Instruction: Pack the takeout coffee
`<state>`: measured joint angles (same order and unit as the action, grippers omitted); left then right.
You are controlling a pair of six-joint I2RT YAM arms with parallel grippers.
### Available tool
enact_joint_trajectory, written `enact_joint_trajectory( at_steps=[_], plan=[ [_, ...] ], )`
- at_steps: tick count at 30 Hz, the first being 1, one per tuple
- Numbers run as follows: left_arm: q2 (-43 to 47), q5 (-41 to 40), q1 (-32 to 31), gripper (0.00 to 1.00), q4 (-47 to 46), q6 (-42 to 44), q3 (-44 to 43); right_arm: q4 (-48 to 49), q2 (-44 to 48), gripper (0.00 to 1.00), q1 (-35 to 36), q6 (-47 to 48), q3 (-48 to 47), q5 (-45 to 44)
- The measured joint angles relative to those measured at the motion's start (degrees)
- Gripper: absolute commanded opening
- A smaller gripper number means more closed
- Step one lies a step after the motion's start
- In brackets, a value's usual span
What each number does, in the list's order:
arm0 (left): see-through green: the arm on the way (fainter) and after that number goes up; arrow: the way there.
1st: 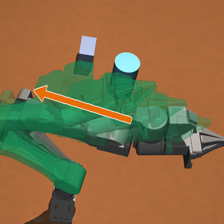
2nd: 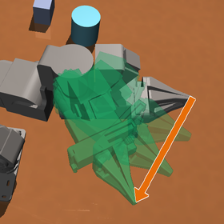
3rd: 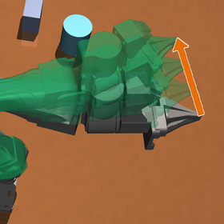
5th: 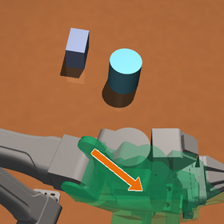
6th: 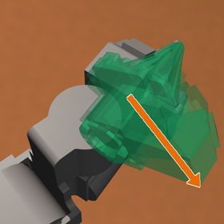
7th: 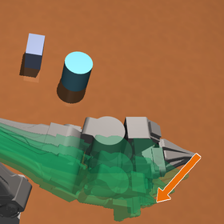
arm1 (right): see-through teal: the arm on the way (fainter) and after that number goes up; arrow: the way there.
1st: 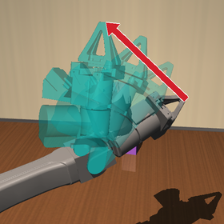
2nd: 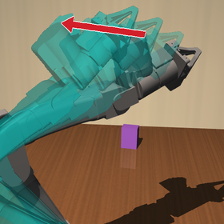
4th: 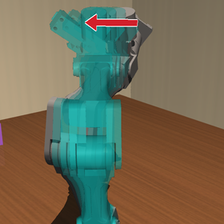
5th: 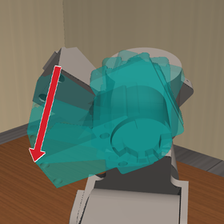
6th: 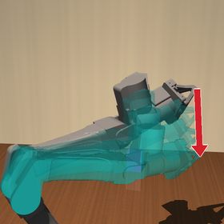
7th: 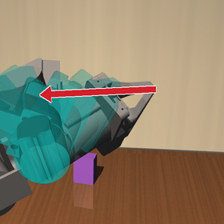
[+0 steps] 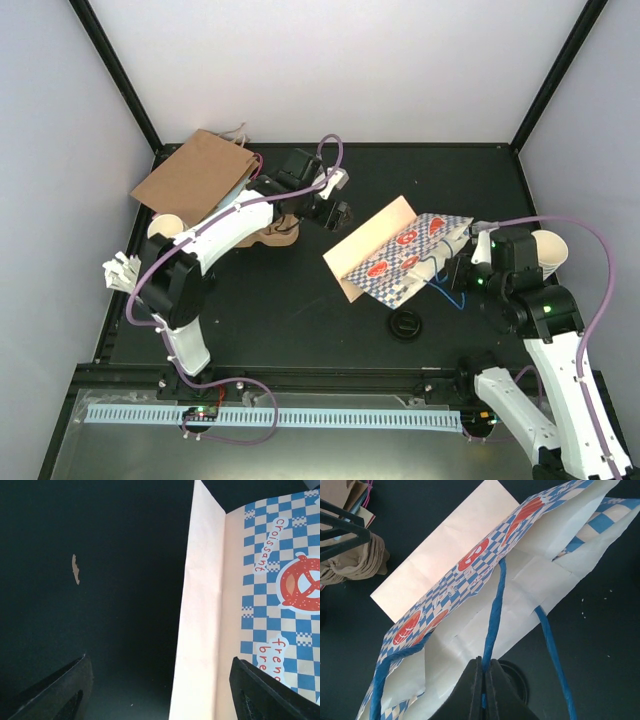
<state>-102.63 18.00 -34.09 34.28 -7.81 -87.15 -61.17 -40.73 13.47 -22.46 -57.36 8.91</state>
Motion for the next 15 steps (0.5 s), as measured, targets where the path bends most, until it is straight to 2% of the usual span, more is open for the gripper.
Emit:
enact_joint_trajectory(
  at_steps=[4,10,15],
  plan=[
    [-0.15,2.45,0.02,0.66,-0.02,-0.7,0.0,-0.92,0.85,0.01,-0.02,-0.44,0.02,-0.9],
    [-4.07,7.91,0.61,0.66,0.13,-2.21,-0.85,-1.05,1.7,0.01,0.0,-0.52,0.02,-1.46],
    [-7.85,13.62,1.46,0.55,0.04,-2.91,-1.05,-1.09,2.19,0.01,-0.02,-0.52,0.07,-1.6]
  ],
)
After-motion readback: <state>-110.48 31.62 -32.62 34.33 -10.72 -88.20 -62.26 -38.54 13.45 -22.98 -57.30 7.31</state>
